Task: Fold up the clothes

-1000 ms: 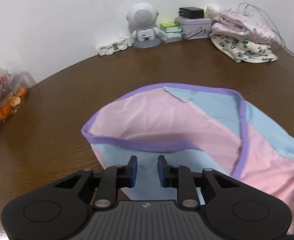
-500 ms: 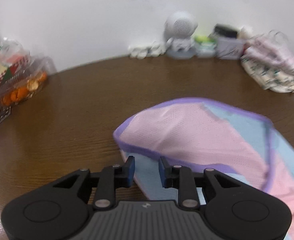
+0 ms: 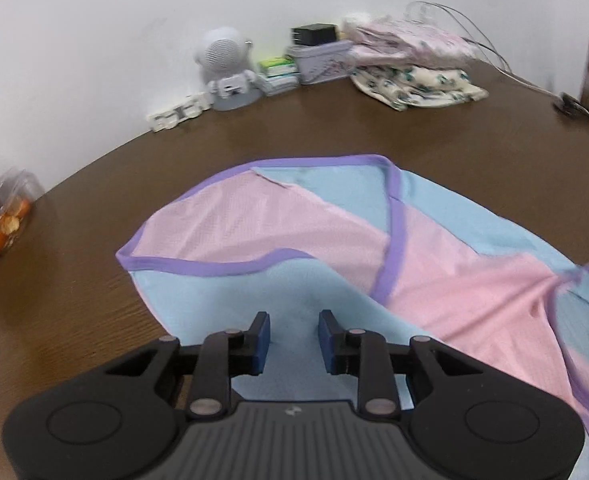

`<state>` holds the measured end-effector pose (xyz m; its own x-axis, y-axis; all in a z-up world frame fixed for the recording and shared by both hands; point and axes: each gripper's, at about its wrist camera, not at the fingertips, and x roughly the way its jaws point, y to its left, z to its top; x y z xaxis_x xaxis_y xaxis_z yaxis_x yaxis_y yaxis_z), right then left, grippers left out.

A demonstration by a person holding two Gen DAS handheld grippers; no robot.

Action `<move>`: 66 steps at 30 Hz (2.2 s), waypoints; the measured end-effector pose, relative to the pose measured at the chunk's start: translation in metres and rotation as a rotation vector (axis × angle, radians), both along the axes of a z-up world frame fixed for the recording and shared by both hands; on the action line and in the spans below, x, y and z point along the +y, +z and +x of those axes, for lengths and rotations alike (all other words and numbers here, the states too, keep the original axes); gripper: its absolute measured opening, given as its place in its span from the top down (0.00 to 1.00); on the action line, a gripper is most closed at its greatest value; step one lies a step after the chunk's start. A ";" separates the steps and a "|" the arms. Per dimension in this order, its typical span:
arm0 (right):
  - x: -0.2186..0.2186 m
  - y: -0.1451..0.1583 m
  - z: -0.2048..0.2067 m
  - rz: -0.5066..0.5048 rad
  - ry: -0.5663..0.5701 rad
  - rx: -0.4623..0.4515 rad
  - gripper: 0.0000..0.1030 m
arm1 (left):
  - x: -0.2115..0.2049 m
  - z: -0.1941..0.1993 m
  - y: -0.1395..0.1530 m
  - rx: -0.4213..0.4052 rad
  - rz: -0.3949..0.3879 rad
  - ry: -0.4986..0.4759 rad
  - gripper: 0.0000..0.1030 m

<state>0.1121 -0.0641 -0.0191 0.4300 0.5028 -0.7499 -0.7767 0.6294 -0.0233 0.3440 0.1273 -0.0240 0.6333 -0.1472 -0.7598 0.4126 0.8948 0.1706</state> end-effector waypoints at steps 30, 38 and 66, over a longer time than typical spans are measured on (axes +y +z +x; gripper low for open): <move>-0.141 0.017 -0.015 0.238 -0.505 0.174 0.03 | 0.014 -0.146 0.064 -0.079 -0.082 0.110 0.06; -0.143 0.010 -0.016 0.281 -0.511 0.197 0.00 | 0.005 -0.146 0.062 -0.069 -0.086 0.103 0.06; -0.134 0.004 0.001 0.254 -0.485 0.221 0.78 | -0.090 -0.036 0.078 0.069 -0.102 0.080 0.18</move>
<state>0.1133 -0.1982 -0.0149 0.5027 0.4634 -0.7298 -0.3681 0.8786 0.3043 0.3076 0.0369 0.0540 0.5930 -0.1771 -0.7855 0.3465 0.9367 0.0504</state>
